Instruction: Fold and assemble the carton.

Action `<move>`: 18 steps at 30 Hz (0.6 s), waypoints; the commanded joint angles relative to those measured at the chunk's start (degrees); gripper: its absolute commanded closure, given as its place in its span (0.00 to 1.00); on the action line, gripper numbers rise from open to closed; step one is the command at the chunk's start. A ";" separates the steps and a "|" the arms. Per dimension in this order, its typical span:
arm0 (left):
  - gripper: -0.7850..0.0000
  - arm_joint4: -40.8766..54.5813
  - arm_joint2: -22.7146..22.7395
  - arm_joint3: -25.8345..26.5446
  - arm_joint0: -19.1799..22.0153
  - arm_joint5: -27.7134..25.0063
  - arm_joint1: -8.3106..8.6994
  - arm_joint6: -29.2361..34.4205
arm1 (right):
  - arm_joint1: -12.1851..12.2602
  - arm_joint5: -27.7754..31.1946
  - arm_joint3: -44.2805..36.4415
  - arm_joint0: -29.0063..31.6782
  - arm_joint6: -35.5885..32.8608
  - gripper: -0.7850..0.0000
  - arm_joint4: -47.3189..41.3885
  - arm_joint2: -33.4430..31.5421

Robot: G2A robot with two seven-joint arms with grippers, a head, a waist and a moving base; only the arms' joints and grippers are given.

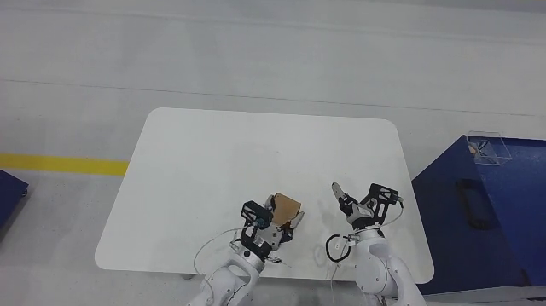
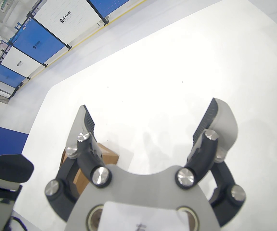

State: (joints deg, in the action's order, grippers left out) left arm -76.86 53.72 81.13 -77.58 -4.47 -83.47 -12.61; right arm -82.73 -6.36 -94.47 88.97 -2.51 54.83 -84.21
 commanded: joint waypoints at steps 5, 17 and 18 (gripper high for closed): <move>1.00 2.53 -1.47 -3.51 2.47 2.79 -1.04 -0.05 | 0.00 0.00 0.00 0.00 0.00 0.00 0.00 0.00; 1.00 6.17 -1.51 -5.85 3.40 4.31 -1.86 1.31 | 0.00 0.00 0.00 0.00 0.00 0.00 0.00 0.00; 1.00 6.47 -1.28 -5.82 3.26 4.03 -1.82 1.35 | 0.00 0.00 0.00 0.00 0.00 0.00 0.00 0.00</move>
State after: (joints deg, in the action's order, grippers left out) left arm -71.02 52.17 75.23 -74.10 0.02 -85.34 -11.16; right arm -82.73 -6.36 -94.47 88.97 -2.51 54.83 -84.21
